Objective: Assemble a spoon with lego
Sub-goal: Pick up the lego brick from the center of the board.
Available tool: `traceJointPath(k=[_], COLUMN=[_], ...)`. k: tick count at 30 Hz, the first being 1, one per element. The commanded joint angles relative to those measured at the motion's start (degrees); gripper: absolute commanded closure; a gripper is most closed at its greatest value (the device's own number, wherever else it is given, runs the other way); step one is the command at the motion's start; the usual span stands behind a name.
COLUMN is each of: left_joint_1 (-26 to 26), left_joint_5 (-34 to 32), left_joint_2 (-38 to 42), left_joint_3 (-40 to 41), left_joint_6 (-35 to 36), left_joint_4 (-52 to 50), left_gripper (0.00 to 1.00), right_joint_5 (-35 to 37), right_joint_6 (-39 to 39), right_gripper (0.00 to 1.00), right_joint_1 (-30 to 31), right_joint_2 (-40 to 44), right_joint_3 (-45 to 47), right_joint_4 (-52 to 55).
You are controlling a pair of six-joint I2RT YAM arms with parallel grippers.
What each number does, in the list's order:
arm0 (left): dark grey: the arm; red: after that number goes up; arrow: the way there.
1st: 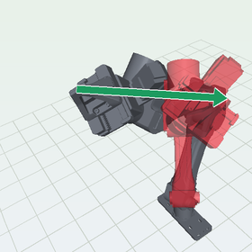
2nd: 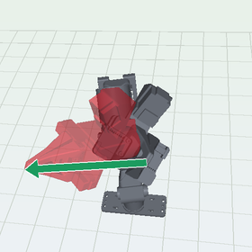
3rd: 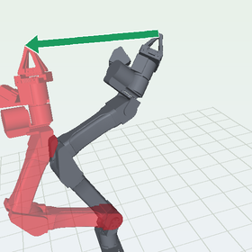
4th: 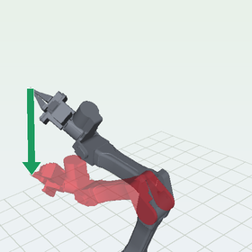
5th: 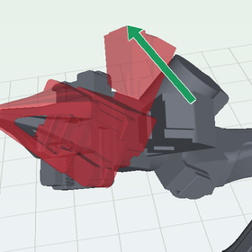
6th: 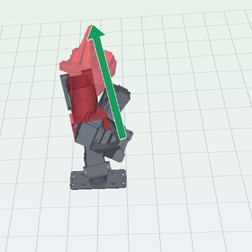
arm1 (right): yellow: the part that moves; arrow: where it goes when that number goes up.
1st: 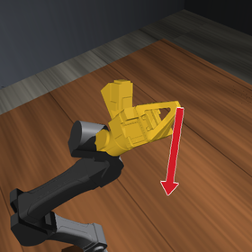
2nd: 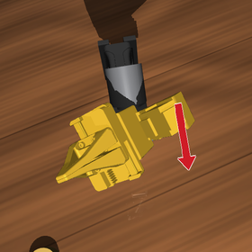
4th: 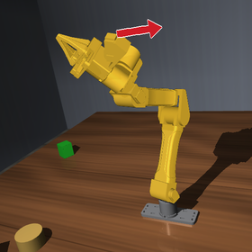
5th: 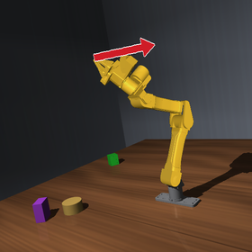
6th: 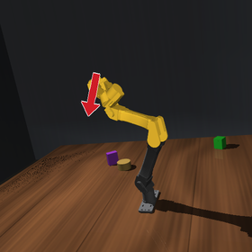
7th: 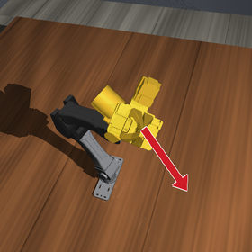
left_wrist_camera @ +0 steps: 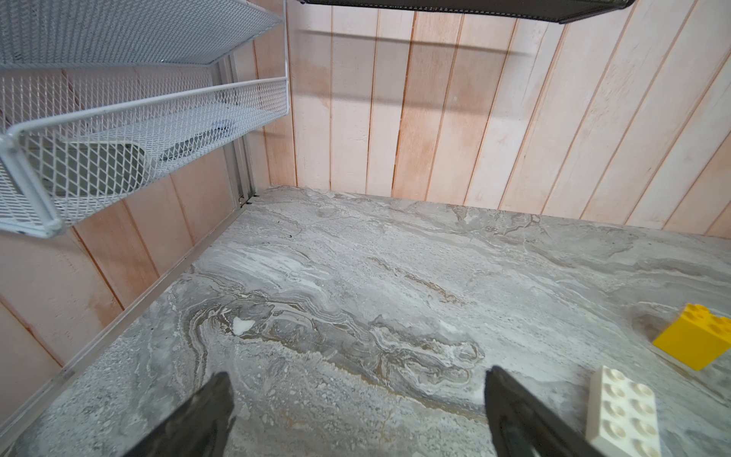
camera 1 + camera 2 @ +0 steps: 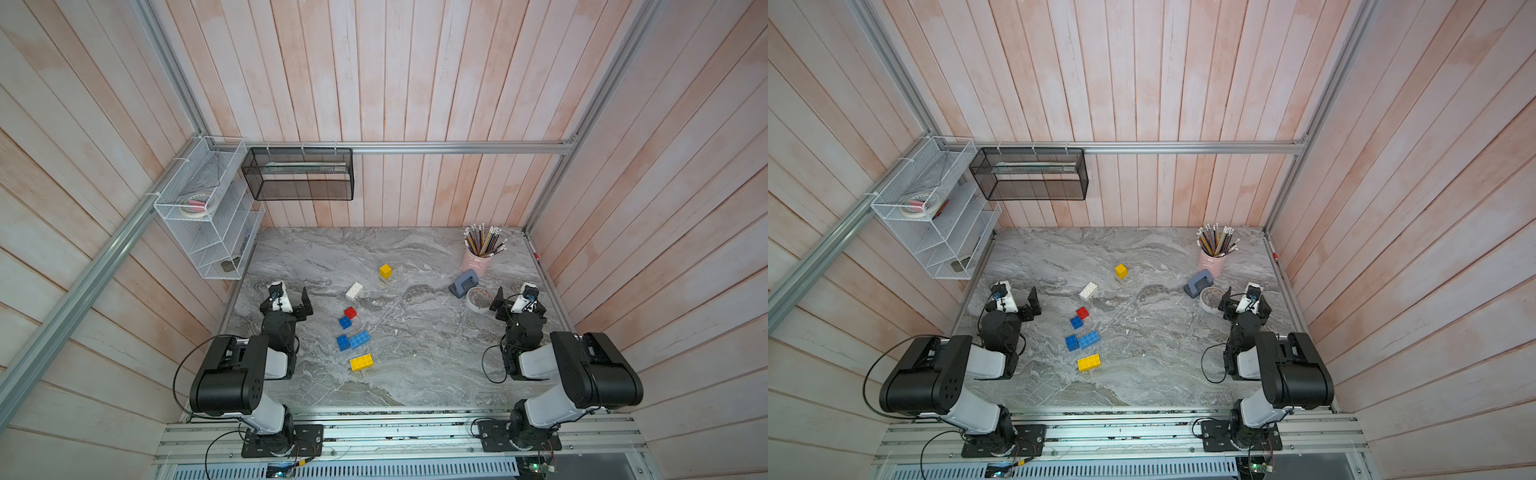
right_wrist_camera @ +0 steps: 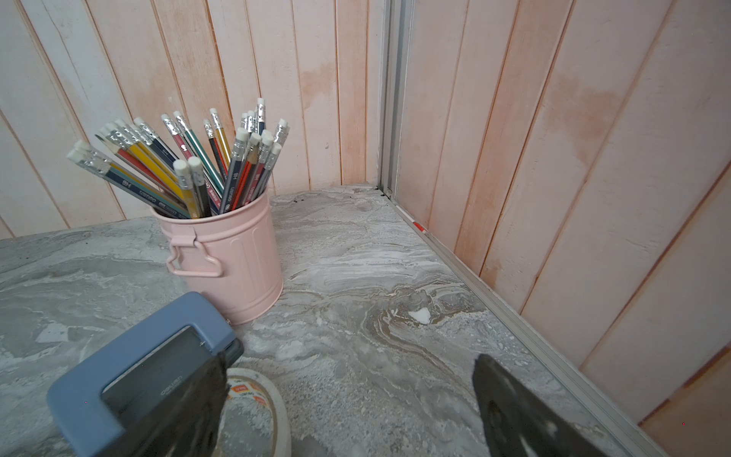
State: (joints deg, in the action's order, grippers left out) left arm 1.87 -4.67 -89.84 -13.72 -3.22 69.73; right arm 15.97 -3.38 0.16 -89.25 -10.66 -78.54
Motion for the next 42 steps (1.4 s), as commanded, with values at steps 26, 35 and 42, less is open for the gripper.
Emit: traceJointPath(k=[26, 35, 42], left_joint_1=[-9.77, -9.84, -9.72], left_joint_5=[14.78, 15.35, 15.50], left_joint_2=[26.68, 32.64, 34.30], left_joint_3=[-17.09, -13.83, -11.30], left_joint_6=[-32.42, -32.50, -33.14], left_joint_4=[-74.71, -77.09, -77.83], left_gripper=[0.00, 0.00, 0.00], right_joint_5=[-24.80, -24.79, -21.91], right_joint_6=[6.07, 6.60, 7.16], right_gripper=[0.09, 0.13, 0.18], right_joint_1=[31.60, 34.08, 35.95], right_joint_2=[-33.99, -42.02, -46.15], right_joint_3=[-93.45, -101.26, -103.34], right_joint_4=[99.41, 101.43, 102.54])
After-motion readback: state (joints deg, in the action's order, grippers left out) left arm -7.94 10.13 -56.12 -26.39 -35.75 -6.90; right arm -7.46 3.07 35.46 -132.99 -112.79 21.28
